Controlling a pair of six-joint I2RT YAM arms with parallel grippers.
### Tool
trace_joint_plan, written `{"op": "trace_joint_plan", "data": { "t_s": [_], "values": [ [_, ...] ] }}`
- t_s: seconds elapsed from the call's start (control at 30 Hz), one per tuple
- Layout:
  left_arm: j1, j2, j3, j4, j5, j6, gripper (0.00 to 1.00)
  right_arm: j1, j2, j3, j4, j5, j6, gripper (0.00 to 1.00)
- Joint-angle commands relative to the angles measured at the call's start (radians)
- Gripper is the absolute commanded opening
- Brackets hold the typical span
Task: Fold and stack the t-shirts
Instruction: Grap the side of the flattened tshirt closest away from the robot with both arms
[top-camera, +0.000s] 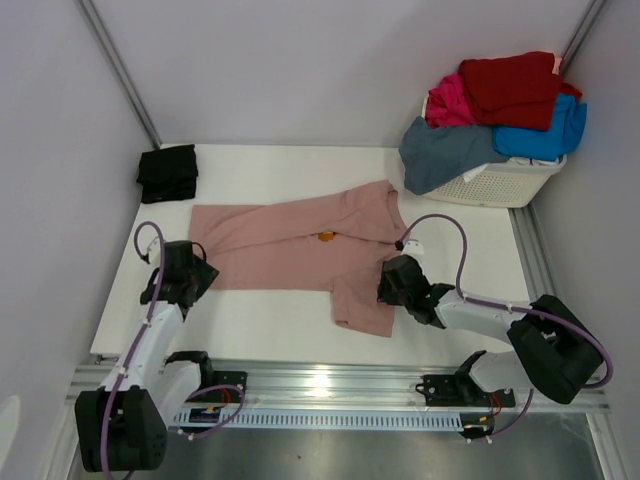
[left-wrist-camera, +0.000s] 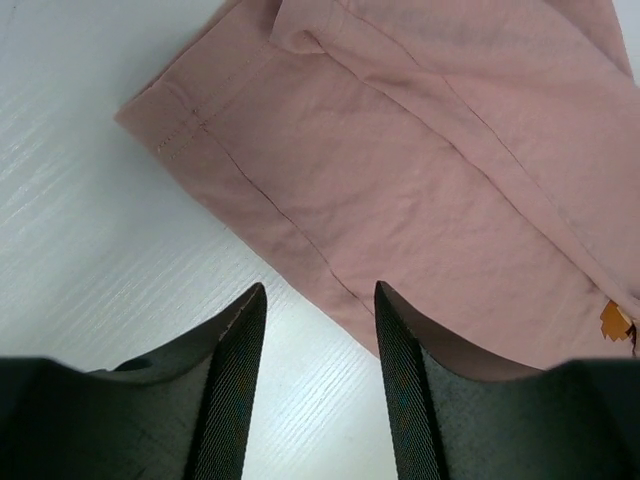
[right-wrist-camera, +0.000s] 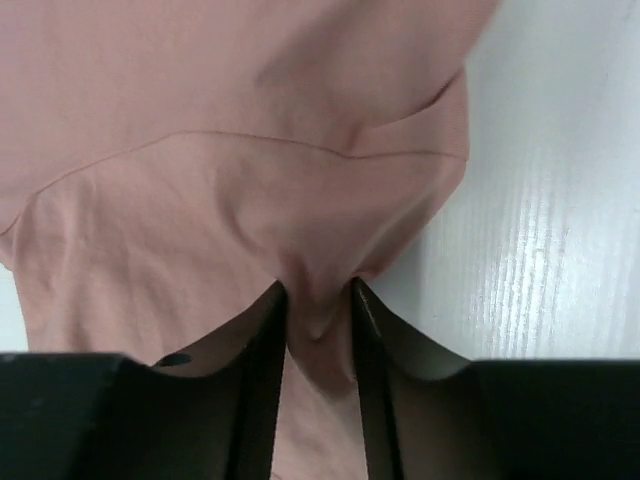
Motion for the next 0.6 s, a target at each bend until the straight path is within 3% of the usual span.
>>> {"op": "trace_joint_plan", "data": {
  "t_s": [0.0, 0.17, 0.37, 0.57],
  "values": [
    [-0.009, -0.011, 0.045, -0.032, -0.013, -0.014, 0.52, 0.003, 0.039, -0.003, 0.069, -0.05, 0.042, 0.32],
    [-0.012, -0.051, 0.03, -0.03, 0.006, -0.008, 0.53, 0.003, 0.066, 0.013, 0.054, -0.055, 0.042, 0.0],
    [-0.024, -0.06, 0.033, -0.044, 0.038, -0.014, 0.52, 0.003, -0.01, 0.014, -0.056, -0.012, 0.063, 0.0],
    [-0.064, -0.074, 0.053, -0.15, -0.008, -0.083, 0.52, 0.004, -0.242, -0.006, -0.244, 0.058, 0.095, 0.0]
  ]
}}
